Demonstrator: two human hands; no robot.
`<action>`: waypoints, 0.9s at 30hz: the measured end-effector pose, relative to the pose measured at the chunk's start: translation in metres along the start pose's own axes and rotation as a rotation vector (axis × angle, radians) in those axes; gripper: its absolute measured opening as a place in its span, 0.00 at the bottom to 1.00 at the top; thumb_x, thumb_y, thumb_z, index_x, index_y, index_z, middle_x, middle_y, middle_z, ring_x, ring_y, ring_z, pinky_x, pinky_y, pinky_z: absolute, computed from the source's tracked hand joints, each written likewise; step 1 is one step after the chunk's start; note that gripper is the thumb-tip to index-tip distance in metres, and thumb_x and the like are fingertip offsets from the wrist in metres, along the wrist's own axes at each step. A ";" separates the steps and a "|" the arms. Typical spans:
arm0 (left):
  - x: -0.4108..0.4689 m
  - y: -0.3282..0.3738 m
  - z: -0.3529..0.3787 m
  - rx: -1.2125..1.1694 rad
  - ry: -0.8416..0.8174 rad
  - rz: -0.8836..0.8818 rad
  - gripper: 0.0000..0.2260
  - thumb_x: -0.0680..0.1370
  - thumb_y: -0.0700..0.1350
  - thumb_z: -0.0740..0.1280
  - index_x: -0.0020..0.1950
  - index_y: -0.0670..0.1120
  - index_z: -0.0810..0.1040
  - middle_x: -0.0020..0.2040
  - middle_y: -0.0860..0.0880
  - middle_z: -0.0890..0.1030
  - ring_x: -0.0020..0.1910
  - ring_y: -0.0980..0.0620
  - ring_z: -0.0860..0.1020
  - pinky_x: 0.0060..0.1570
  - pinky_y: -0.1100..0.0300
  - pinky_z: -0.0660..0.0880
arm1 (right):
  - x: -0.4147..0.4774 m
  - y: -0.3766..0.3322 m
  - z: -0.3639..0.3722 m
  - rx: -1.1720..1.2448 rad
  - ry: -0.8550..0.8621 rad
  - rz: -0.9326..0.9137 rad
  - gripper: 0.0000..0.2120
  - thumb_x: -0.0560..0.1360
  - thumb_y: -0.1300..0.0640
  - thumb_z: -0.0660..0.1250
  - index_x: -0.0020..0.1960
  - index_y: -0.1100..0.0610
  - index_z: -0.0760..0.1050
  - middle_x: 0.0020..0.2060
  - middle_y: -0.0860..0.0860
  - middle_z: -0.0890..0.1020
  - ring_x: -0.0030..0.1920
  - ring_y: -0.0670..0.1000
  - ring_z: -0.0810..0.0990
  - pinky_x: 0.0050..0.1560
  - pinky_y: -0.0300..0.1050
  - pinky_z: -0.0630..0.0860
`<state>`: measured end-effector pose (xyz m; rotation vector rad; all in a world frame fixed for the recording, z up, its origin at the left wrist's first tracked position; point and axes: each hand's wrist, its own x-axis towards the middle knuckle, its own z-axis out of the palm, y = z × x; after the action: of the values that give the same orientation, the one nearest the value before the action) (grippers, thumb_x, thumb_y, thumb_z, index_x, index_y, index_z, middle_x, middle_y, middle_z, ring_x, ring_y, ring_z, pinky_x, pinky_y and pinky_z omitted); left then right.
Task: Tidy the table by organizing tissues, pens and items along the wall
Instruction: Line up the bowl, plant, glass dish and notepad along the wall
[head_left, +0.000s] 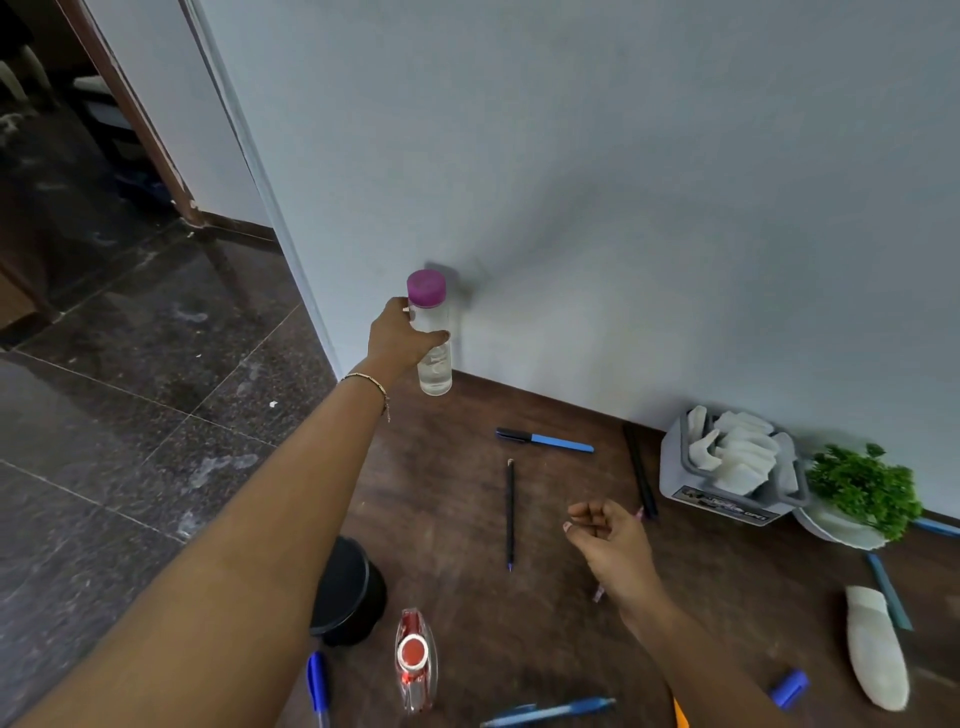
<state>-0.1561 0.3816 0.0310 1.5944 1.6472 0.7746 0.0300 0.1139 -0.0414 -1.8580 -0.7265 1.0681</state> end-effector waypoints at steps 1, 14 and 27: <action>-0.004 0.000 -0.001 0.000 -0.013 -0.014 0.34 0.69 0.46 0.76 0.70 0.41 0.65 0.67 0.44 0.74 0.65 0.46 0.73 0.62 0.55 0.71 | -0.002 -0.001 0.000 0.001 -0.004 -0.001 0.08 0.73 0.64 0.70 0.50 0.55 0.78 0.47 0.50 0.81 0.49 0.46 0.79 0.46 0.35 0.74; -0.188 0.009 0.012 0.166 -0.266 0.236 0.30 0.73 0.49 0.73 0.71 0.43 0.67 0.68 0.46 0.73 0.67 0.49 0.71 0.58 0.66 0.64 | -0.054 0.003 -0.010 0.040 -0.034 -0.083 0.07 0.74 0.66 0.69 0.51 0.63 0.77 0.40 0.49 0.79 0.38 0.43 0.76 0.34 0.25 0.71; -0.390 -0.082 0.001 0.231 -0.077 0.243 0.07 0.72 0.44 0.72 0.49 0.46 0.80 0.39 0.52 0.81 0.40 0.53 0.78 0.42 0.52 0.76 | -0.129 0.070 -0.002 -0.010 -0.294 -0.030 0.07 0.72 0.68 0.70 0.45 0.58 0.77 0.41 0.51 0.81 0.42 0.46 0.79 0.39 0.29 0.73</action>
<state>-0.2061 -0.0123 -0.0046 1.9892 1.5504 0.6503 -0.0239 -0.0222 -0.0529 -1.7102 -0.9265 1.3365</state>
